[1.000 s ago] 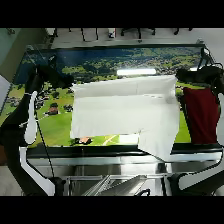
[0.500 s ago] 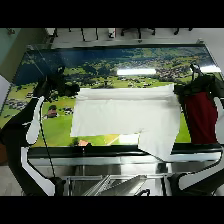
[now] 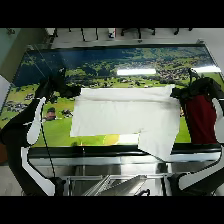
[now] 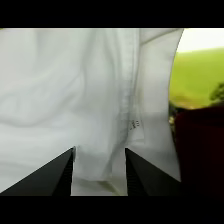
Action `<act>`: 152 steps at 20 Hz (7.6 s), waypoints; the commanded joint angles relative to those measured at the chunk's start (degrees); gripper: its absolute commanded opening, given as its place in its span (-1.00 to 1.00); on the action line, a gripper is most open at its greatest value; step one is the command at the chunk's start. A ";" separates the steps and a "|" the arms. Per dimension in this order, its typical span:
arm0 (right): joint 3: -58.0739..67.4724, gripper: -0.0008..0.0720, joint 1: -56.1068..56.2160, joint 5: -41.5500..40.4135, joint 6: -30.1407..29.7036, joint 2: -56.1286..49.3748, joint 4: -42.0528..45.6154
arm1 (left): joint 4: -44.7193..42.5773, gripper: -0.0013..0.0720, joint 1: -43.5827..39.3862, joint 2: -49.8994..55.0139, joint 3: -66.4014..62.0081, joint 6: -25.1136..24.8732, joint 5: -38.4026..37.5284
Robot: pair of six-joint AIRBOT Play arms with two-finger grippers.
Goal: Fold the shirts.
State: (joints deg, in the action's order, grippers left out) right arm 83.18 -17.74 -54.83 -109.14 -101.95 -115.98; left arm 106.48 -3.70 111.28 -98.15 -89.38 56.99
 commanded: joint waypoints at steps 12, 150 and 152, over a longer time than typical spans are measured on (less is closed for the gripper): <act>-25.22 0.02 -21.29 -25.03 2.43 33.46 -1.27 | 0.09 0.96 11.10 -12.09 3.91 -3.30 35.23; 11.78 0.79 49.72 0.72 14.03 -2.89 -16.20 | 10.25 -0.93 20.35 -47.63 4.22 -1.49 20.00; 11.76 0.79 40.89 -8.83 14.08 0.68 -12.87 | 10.38 -0.93 20.35 -48.70 7.41 -1.53 19.39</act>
State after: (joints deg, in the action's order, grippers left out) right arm 94.94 32.51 -51.37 -95.85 -104.47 -133.05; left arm 116.75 15.84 65.25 -96.18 -89.69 77.89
